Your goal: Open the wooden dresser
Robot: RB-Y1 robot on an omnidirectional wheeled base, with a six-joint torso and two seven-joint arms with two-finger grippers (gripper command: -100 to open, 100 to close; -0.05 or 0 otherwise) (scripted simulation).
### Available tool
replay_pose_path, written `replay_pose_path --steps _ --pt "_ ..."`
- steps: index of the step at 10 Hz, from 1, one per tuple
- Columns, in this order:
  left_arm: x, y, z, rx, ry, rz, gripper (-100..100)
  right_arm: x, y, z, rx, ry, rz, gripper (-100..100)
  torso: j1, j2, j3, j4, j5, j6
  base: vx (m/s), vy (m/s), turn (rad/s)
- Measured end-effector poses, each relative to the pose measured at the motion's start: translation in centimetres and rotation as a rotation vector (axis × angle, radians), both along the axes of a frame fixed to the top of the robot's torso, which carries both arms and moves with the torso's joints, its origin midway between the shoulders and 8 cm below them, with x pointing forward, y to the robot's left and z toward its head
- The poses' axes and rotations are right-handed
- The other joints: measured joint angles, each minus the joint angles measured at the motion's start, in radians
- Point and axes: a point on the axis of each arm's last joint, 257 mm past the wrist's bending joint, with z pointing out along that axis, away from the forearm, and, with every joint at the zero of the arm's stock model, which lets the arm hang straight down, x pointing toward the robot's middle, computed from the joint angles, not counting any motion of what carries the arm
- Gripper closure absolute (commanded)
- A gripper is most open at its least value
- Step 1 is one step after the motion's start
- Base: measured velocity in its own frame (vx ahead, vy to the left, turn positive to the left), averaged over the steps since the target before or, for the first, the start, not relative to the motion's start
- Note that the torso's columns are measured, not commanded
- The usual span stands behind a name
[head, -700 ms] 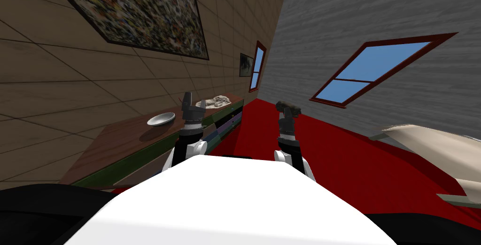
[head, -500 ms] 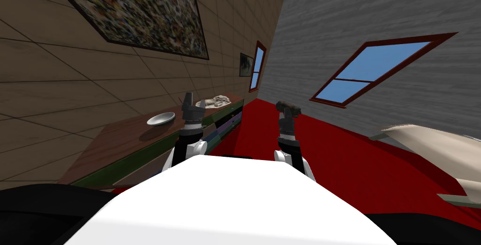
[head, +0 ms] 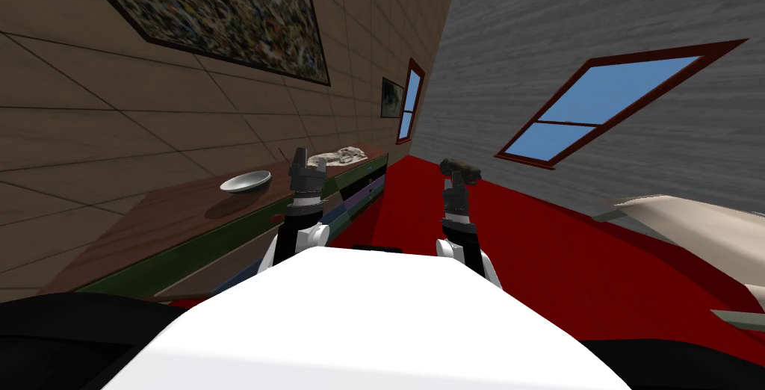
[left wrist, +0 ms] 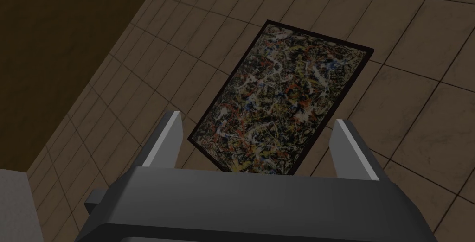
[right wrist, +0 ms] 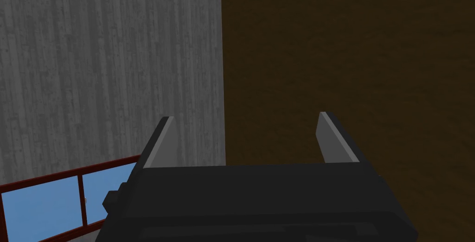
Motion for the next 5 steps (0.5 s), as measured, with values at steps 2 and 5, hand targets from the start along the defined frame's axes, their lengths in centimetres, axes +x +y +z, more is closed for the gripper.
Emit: replay_pose_path --steps 2,5 --pt "0.0 0.0 0.0 0.0 0.0 0.0 0 0.0 0.0 0.0 0.0 0.0 0.0 0 0.0 0.148 -0.295 0.148 0.0 0.0 0.0 0.0 0.0" --pt "0.34 -0.35 -0.65 0.033 0.019 -0.016 -100 0.01 -0.01 -0.03 0.0 0.001 0.0 0 -0.001 0.262 -0.533 0.264 0.0 0.0 0.052 -0.032 0.031"
